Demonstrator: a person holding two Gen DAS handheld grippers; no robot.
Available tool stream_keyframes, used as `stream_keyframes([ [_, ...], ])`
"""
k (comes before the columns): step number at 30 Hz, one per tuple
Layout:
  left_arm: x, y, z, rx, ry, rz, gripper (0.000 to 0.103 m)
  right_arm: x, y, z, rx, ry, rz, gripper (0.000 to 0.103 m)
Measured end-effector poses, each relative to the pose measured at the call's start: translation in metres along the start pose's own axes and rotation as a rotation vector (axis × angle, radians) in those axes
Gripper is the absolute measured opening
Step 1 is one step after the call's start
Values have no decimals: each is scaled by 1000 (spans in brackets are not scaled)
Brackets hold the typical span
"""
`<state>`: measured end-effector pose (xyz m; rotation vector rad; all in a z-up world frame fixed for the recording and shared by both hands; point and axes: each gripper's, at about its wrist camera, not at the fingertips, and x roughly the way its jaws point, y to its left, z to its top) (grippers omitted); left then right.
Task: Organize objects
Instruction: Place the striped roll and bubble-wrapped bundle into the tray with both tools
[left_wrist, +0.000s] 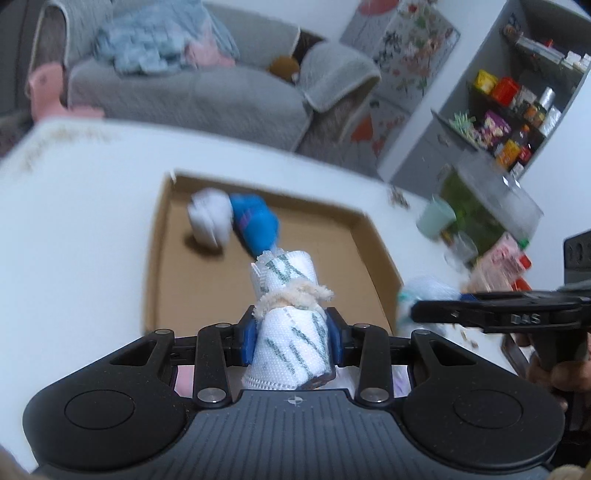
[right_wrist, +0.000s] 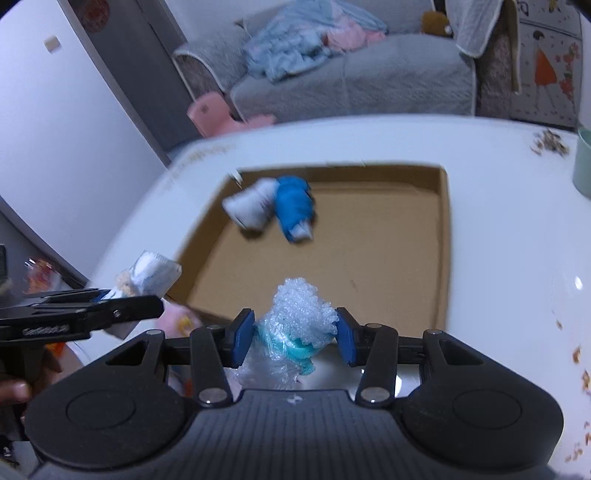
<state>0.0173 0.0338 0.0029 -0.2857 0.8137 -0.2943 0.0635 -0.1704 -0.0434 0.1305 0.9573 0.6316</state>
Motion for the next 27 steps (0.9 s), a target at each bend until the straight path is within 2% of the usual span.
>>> stream_keyframes([
  [6,-15,2,34,40,-89,60,44,4,9,41,-51,-53,49,43],
  [12,10,0,51,109,-114,143,44,39,20,76,-142,-57,101,43],
  [18,53,14,46,111,-96,204,44,87,23,94,-197,-24,121,43],
  [27,101,32,27,94,-23,263,44,149,21,94,-253,84,88,43],
])
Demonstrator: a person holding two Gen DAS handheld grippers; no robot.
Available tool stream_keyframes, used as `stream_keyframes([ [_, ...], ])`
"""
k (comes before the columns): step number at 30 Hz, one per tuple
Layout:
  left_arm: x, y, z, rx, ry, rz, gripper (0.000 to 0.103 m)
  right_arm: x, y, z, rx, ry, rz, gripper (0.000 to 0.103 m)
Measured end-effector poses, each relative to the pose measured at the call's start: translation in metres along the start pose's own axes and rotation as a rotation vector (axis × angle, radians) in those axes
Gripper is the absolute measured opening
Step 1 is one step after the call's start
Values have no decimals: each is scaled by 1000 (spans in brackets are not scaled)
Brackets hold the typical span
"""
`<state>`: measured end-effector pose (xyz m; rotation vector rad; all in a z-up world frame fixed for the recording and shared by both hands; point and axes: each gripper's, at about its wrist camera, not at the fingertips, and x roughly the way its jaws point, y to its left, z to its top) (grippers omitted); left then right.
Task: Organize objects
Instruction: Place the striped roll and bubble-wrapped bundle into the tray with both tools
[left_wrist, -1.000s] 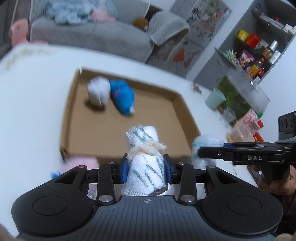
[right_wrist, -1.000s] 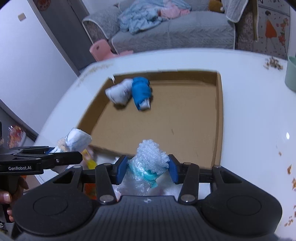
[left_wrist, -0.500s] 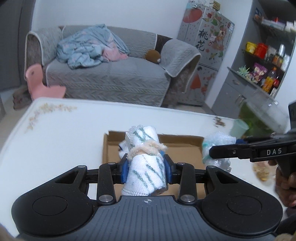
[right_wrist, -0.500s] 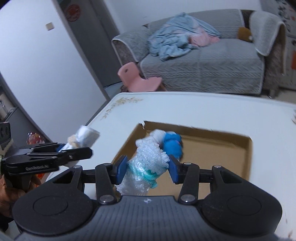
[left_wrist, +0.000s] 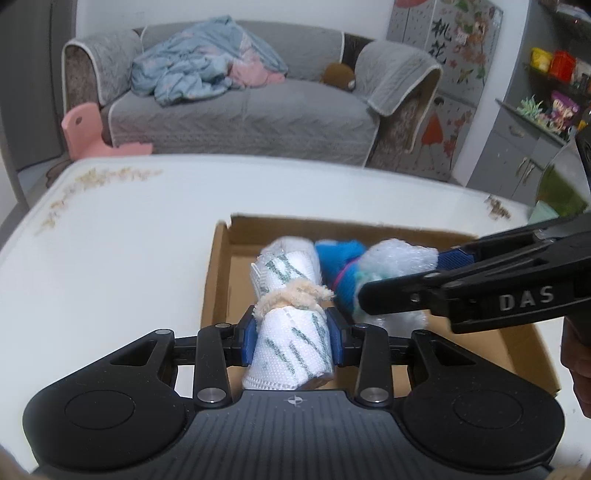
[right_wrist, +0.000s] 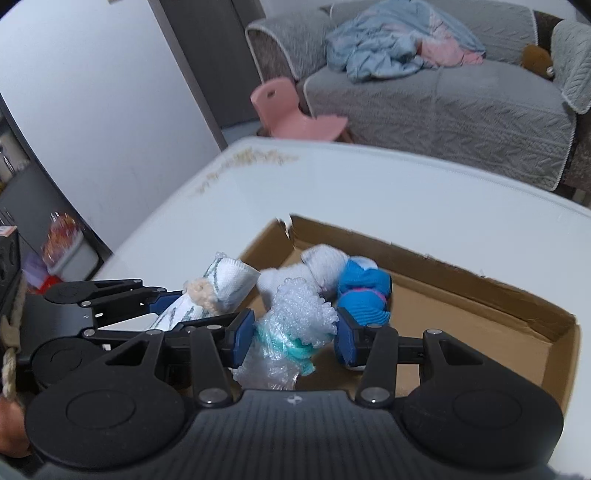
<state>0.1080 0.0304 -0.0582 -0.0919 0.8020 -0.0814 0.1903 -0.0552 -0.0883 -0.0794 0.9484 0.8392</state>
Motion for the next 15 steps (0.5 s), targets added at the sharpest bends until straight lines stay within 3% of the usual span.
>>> stream_keyframes([
  [15,28,0,-9,36,87,44,45,32,8,-7,-59,64,-15,45],
])
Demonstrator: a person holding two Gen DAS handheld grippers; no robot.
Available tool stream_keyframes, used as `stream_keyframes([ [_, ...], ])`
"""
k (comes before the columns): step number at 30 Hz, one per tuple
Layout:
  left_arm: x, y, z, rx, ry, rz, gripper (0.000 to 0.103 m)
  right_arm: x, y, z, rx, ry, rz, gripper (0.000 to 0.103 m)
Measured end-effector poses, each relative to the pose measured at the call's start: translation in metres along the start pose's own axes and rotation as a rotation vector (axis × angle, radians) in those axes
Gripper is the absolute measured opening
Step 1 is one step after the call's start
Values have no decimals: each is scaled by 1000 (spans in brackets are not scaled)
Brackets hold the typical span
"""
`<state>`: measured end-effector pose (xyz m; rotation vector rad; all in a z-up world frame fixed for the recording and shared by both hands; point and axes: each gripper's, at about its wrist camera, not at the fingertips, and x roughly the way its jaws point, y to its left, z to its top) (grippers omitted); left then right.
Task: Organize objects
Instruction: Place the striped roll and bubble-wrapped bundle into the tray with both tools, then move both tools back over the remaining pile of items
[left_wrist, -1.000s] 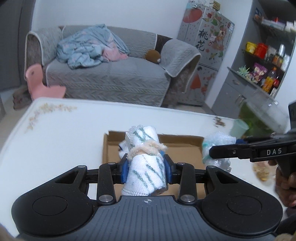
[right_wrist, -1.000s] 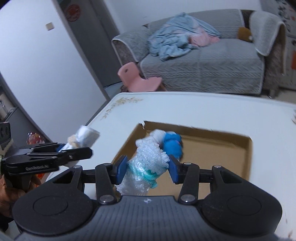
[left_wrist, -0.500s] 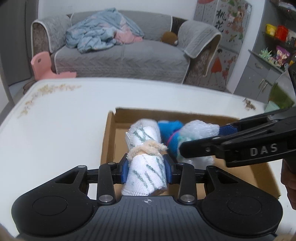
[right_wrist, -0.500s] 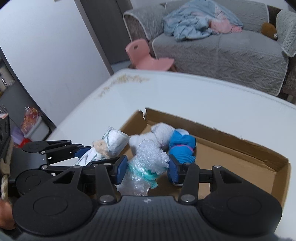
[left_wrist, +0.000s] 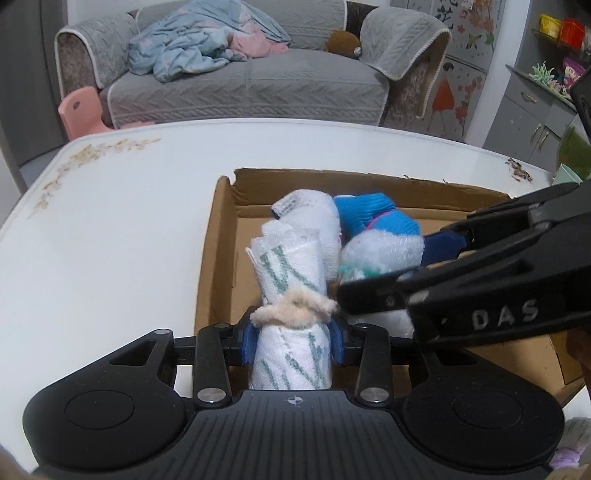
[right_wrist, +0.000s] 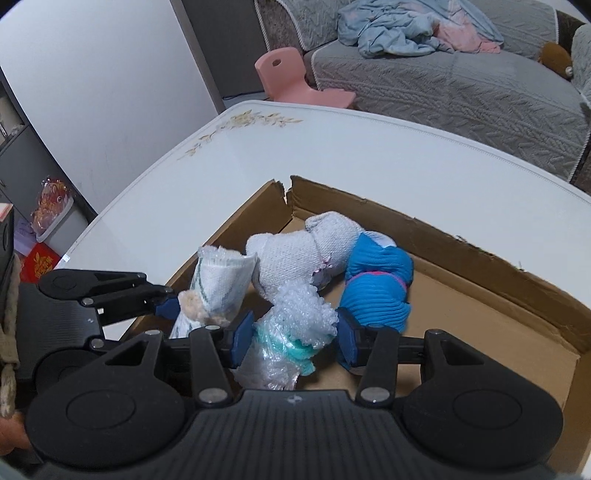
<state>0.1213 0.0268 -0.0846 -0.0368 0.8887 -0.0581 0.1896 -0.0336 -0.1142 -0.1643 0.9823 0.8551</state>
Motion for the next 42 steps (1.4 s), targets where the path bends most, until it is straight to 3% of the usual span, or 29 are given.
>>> stream_keyframes([
  [5,1,-5,-1,18,8,12,48,-1,3,-1,-9,-1,-7,47],
  [9,-3,-8,0,21,1,12,67,-7,2,2,-2,-11,-8,48],
  [17,-20,-4,3,-10,0,33,70,-21,2,5,11,-18,-5,50],
  [29,-79,0,11,-17,-81,21,75,-72,2,2,39,-80,-12,56],
  [32,-103,2,5,-33,-105,13,78,-103,4,-3,51,-120,-14,62],
  [36,-135,6,-14,-54,-124,2,82,-157,11,-19,72,-230,-42,79],
  [40,-162,11,-44,-101,-115,-9,84,-205,21,-61,74,-352,-131,102],
  [42,-171,11,-64,-107,-86,-11,85,-218,23,-87,92,-376,-188,102],
])
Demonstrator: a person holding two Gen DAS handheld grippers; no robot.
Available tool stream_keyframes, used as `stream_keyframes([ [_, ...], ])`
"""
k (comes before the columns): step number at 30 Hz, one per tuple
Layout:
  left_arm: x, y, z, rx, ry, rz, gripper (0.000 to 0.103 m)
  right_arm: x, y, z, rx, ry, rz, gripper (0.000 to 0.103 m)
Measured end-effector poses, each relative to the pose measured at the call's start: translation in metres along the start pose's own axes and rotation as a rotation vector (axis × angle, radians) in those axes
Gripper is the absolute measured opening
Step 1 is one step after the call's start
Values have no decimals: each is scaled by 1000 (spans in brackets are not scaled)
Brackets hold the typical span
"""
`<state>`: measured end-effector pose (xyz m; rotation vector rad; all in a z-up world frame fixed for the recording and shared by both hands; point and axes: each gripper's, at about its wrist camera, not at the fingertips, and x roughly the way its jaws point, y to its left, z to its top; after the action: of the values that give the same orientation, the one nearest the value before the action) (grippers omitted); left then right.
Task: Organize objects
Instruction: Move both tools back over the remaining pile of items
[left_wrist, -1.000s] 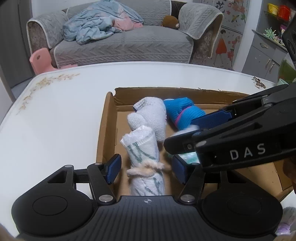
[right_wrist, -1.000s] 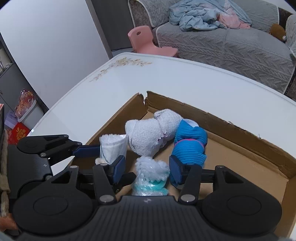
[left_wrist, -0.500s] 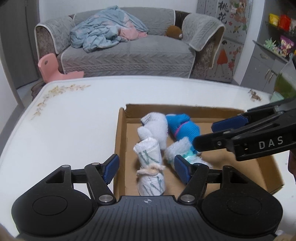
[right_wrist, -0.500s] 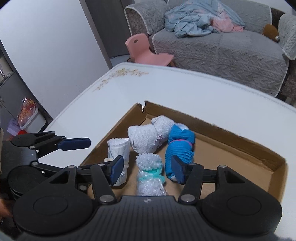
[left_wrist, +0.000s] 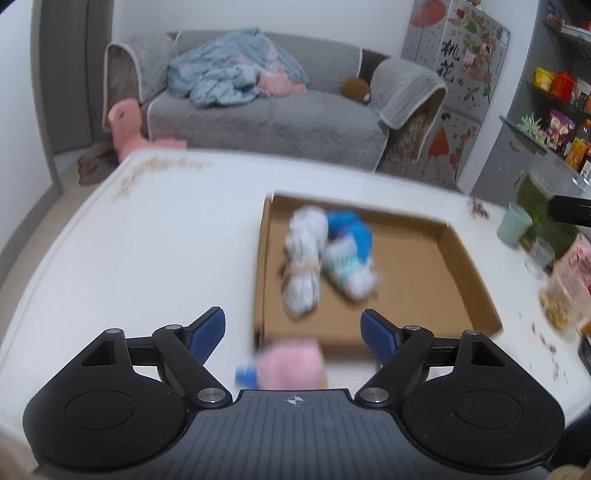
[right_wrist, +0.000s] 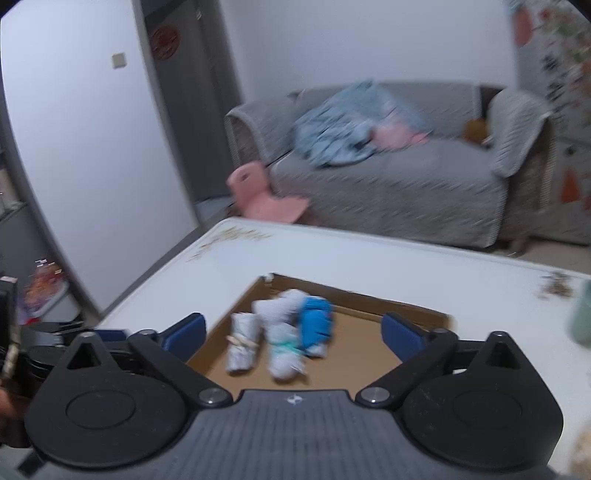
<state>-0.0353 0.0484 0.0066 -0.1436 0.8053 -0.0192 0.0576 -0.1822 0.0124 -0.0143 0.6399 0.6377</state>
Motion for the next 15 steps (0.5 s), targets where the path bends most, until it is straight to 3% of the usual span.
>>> stream_keyframes([
  [5,-20,-7,-53,-6,84,-46,85,-30,-10,-56,92,87,-130,102],
  [9,-12,-24,-89,27,153,-88,85,-35,-17,-93,206,204,-150,102],
  [15,9,-35,-111,62,200,-76,85,-17,3,-120,114,346,-218,94],
])
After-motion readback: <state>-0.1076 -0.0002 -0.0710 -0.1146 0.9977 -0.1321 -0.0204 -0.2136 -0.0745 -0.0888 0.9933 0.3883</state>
